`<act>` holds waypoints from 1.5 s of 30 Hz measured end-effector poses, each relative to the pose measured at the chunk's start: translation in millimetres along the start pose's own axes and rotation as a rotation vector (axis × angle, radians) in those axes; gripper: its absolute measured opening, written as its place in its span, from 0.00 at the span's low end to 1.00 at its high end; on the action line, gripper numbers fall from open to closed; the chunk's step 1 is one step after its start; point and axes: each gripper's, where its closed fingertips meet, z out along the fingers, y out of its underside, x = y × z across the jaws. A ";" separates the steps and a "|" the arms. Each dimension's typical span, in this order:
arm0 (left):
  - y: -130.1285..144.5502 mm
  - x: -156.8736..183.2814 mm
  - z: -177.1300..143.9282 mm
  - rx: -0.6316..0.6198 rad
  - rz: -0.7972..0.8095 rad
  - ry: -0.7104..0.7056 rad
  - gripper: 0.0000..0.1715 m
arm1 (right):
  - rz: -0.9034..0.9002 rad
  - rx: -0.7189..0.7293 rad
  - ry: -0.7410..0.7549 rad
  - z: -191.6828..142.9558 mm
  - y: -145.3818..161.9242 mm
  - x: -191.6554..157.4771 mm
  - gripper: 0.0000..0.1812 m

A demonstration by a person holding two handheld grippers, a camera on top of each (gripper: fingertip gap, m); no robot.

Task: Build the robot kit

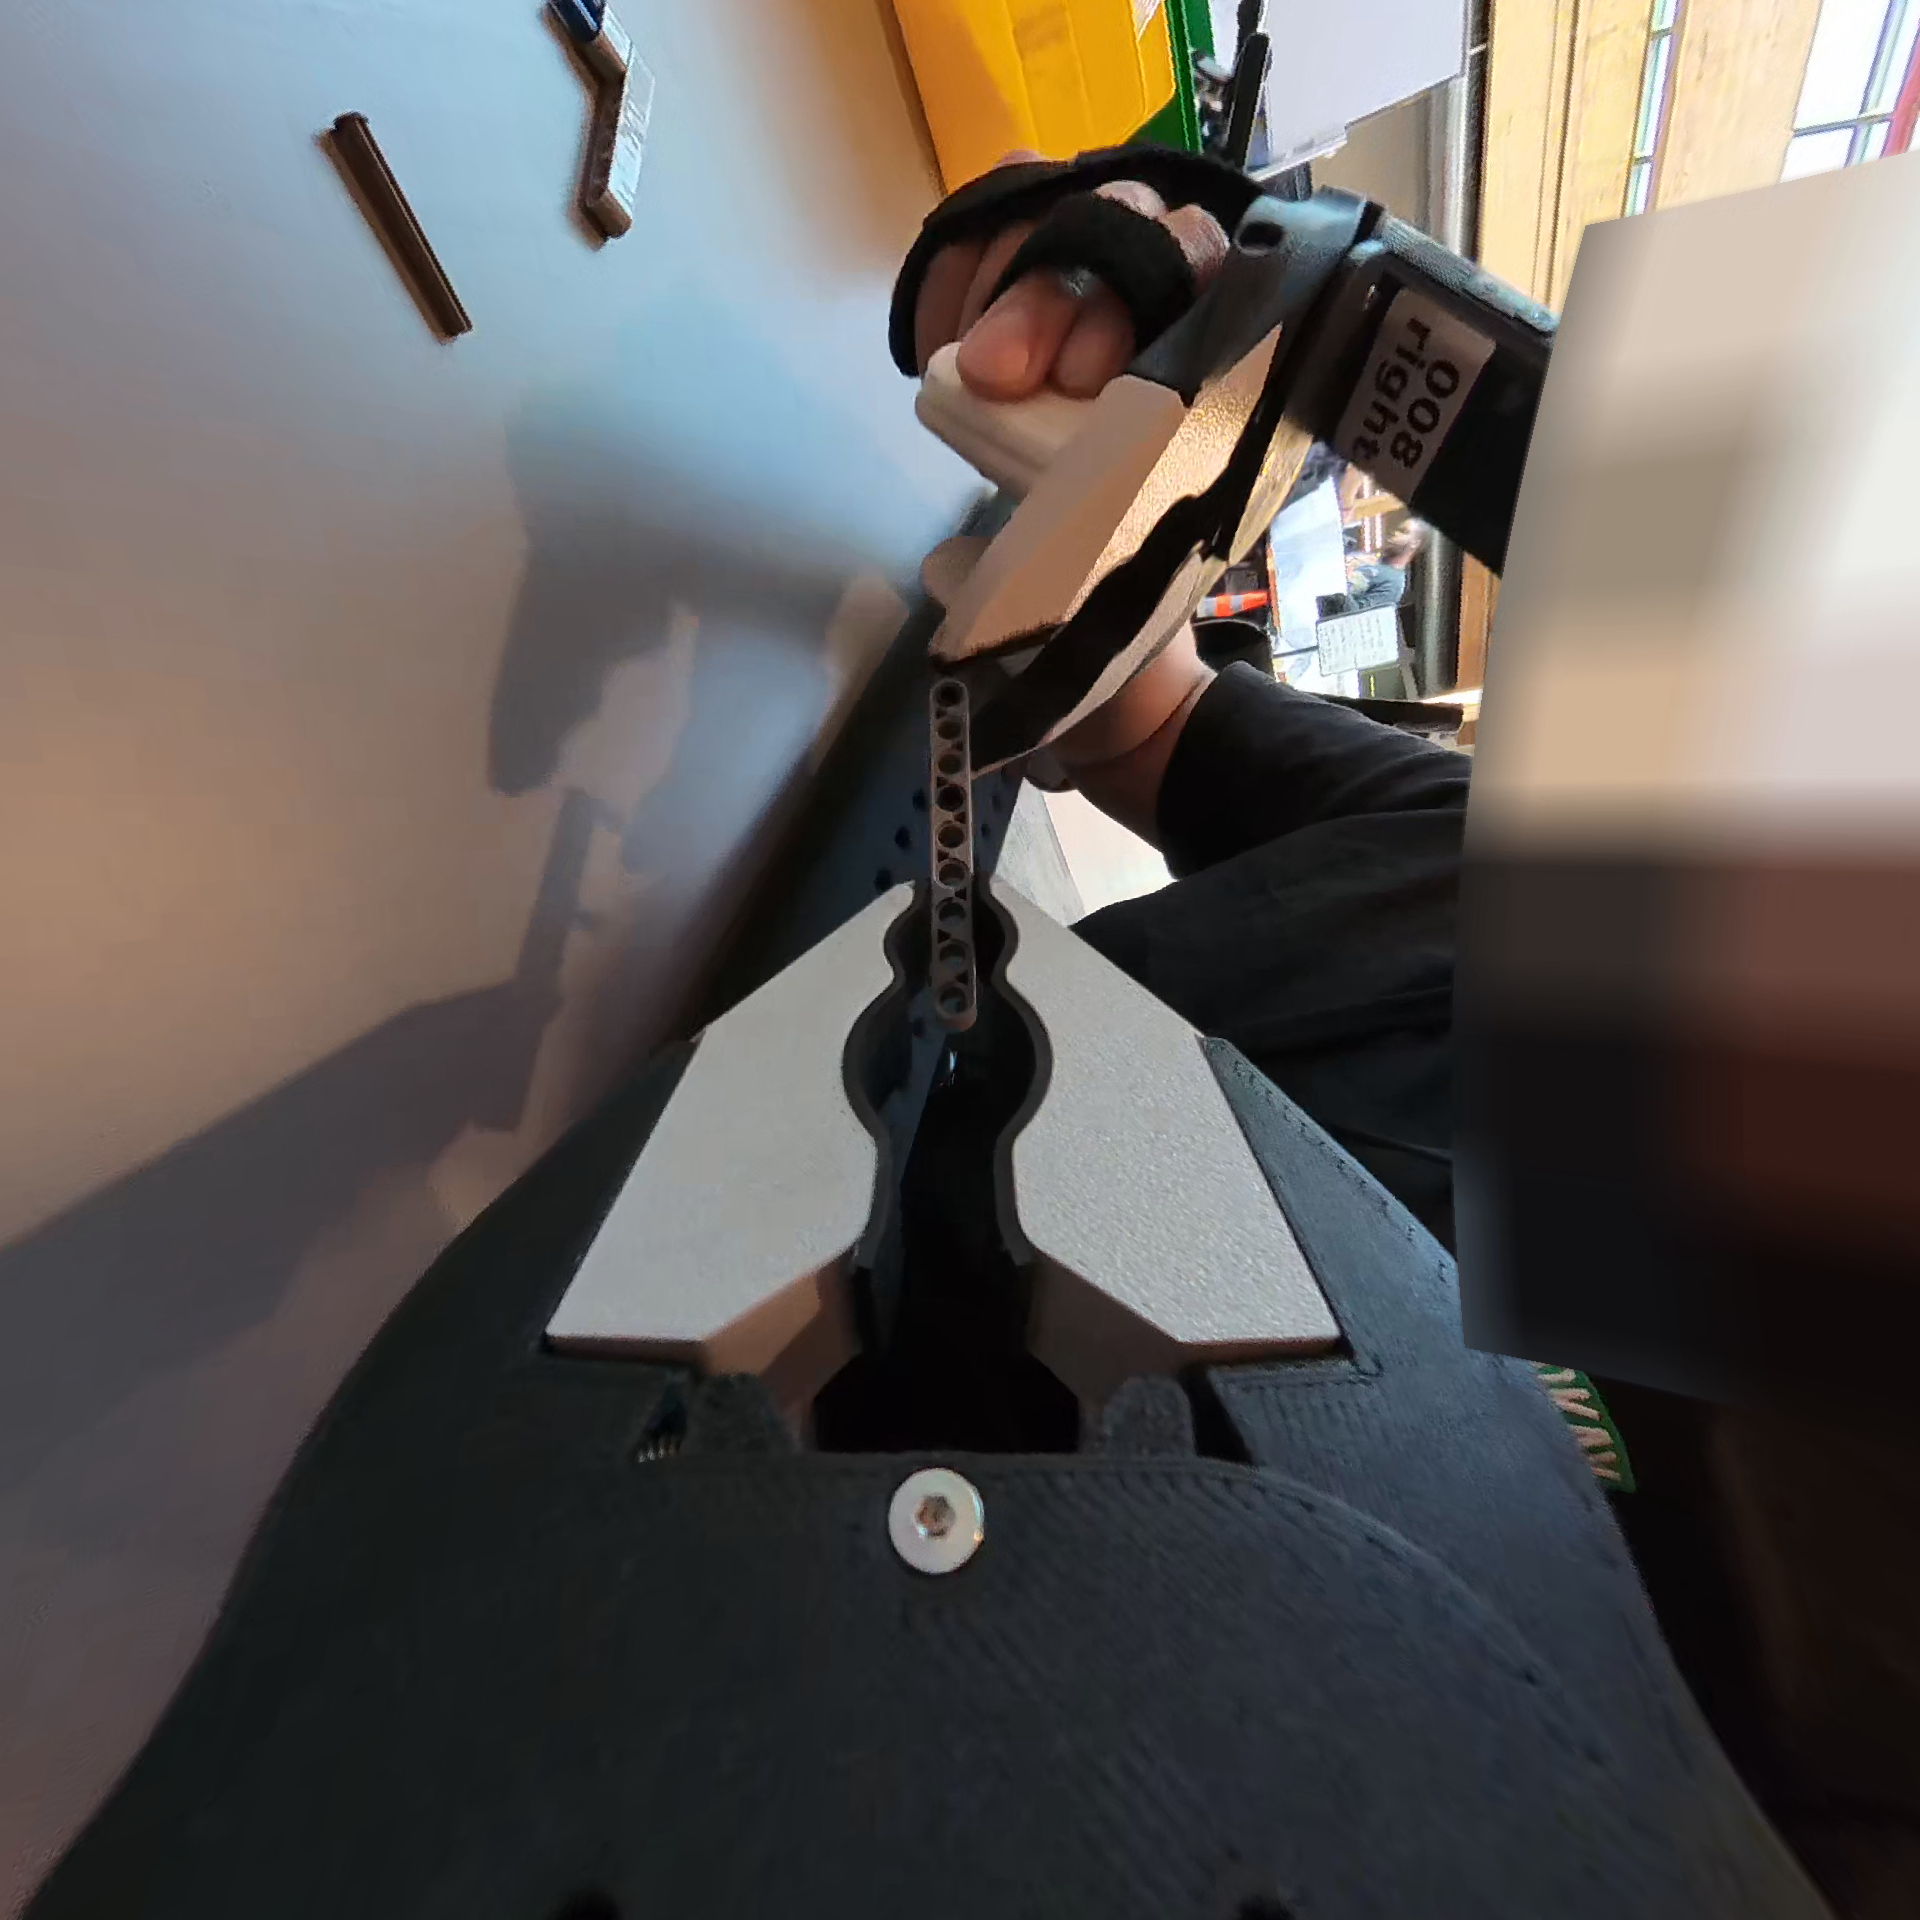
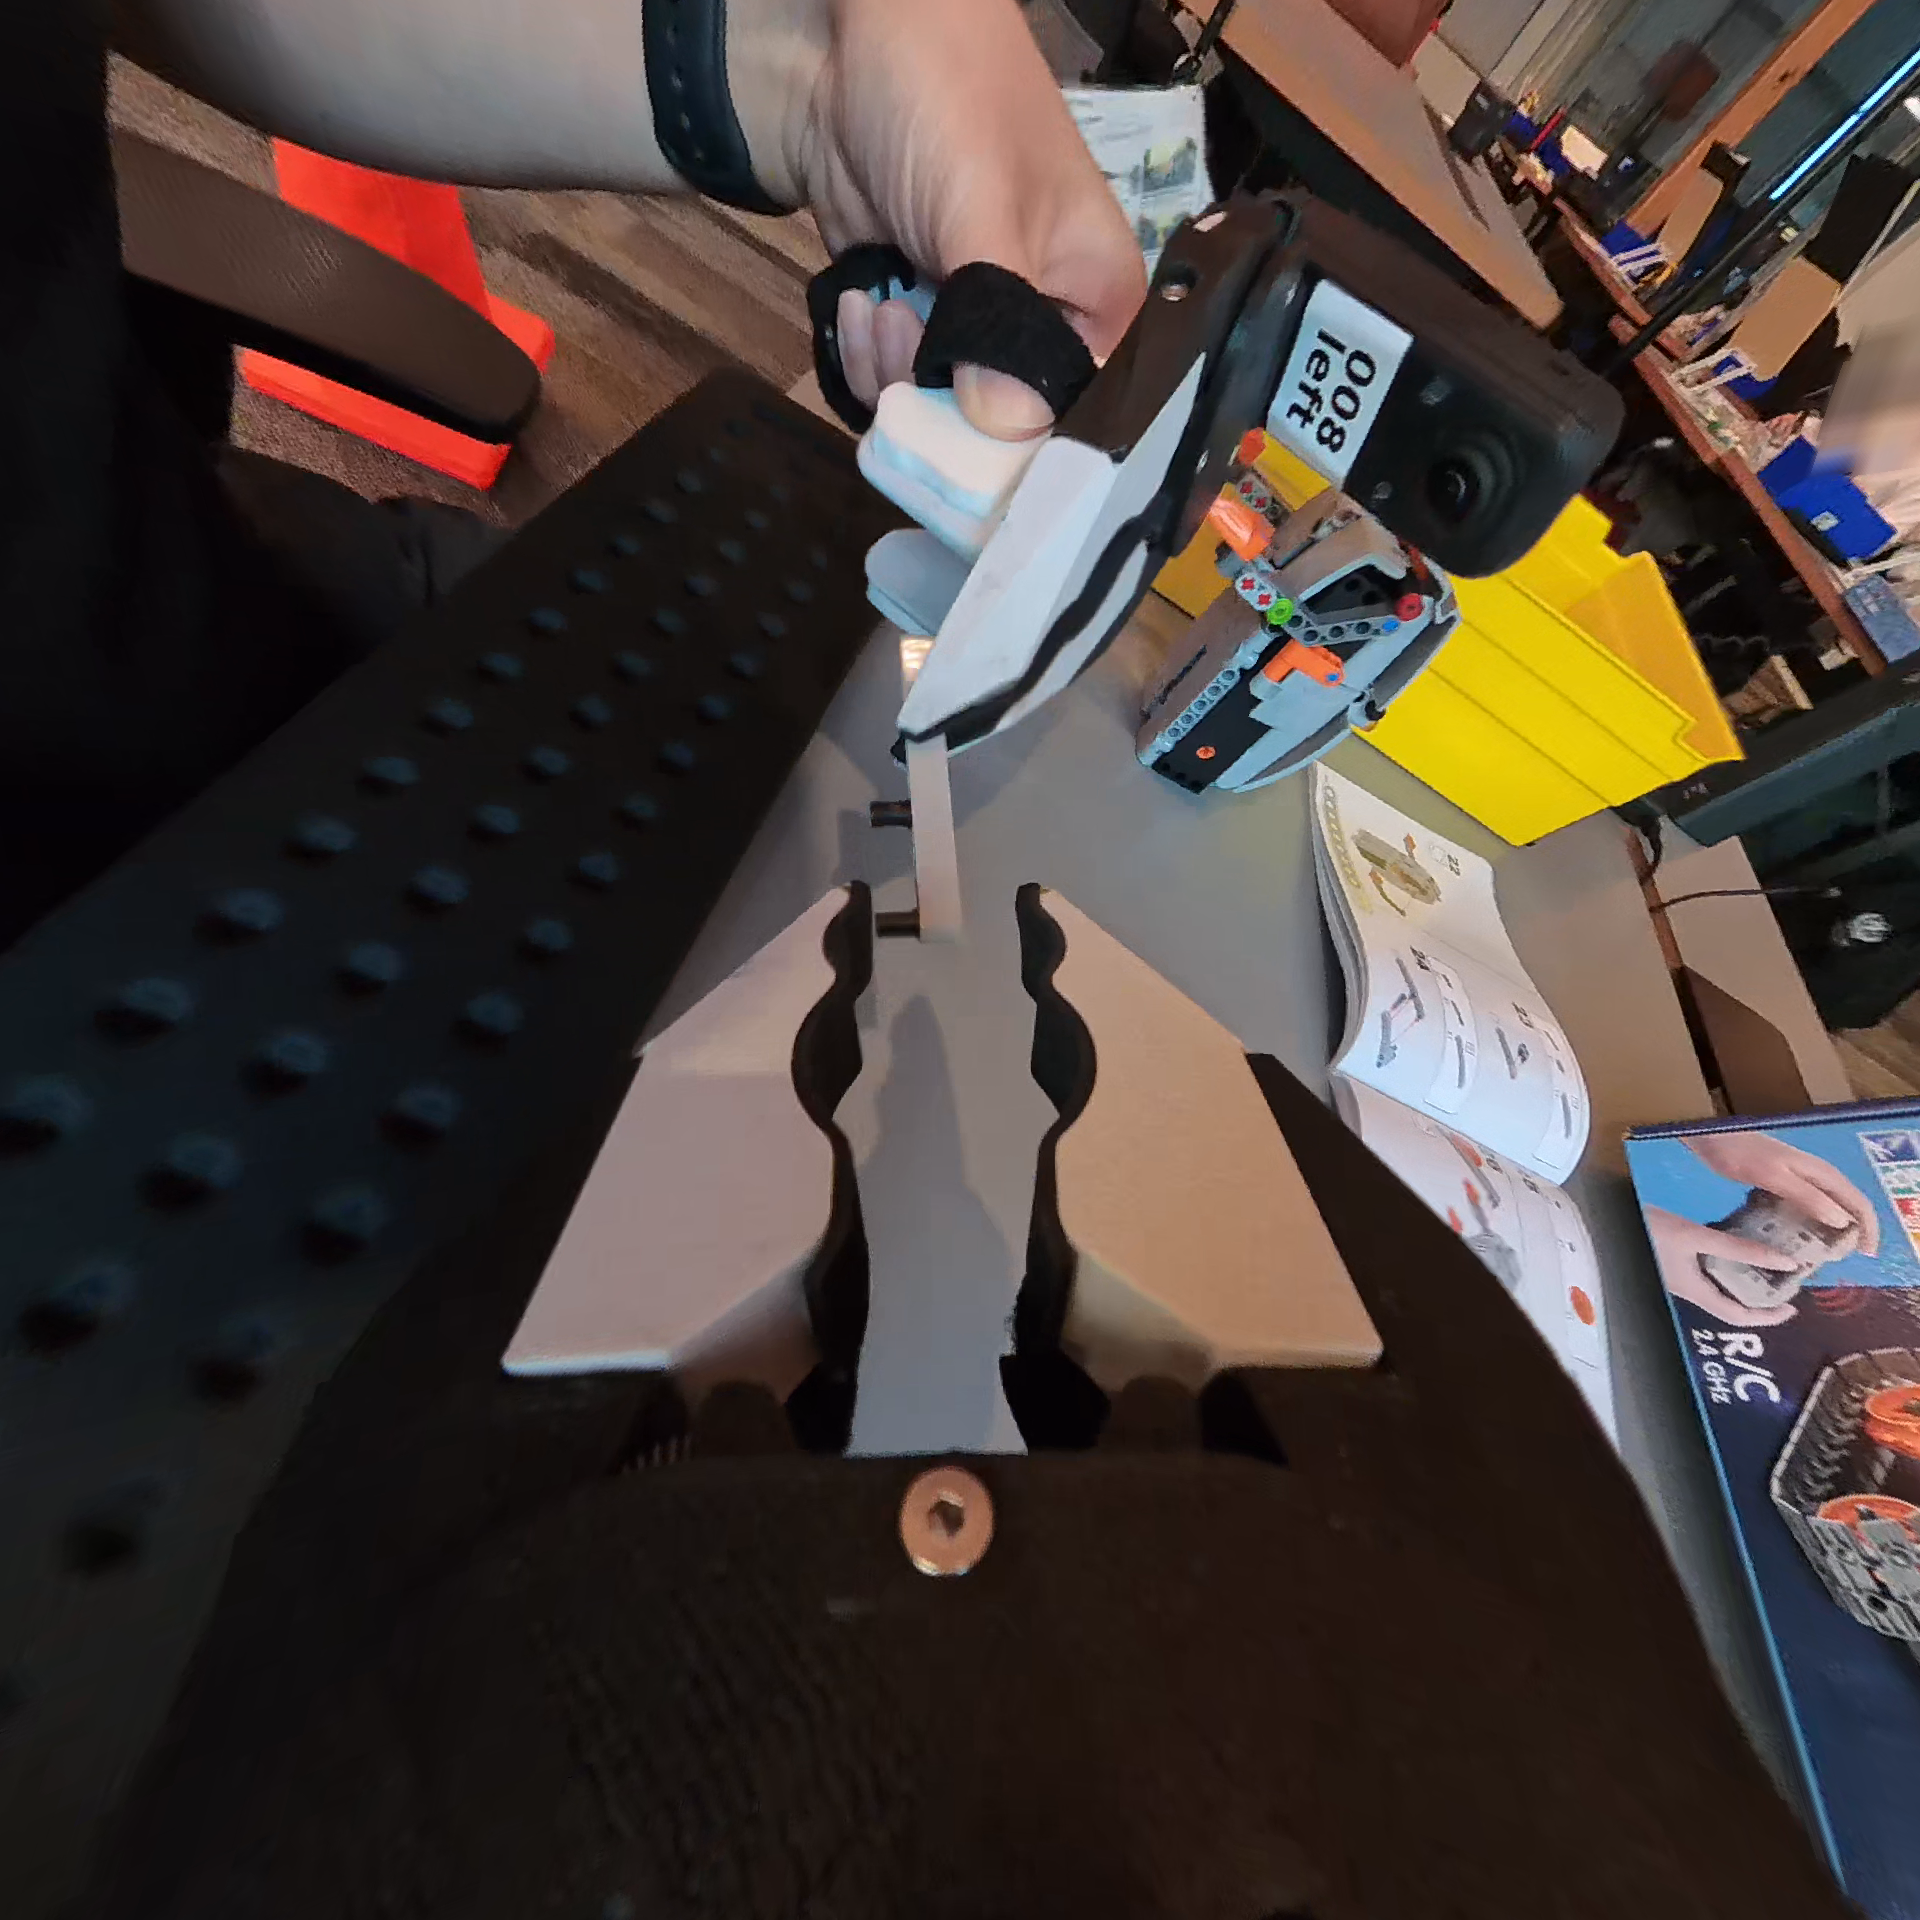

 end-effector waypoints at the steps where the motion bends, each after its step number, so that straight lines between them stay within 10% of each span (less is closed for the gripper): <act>1: 1.3 0.6 -0.4 -0.002 -0.002 0.002 0.03 | 0.003 -0.007 -0.010 -1.2 0.7 -1.0 0.15; 45: -1.2 6.5 -4.7 -0.007 0.048 -0.043 0.03 | -0.050 0.021 -0.001 0.7 -3.4 -4.2 0.12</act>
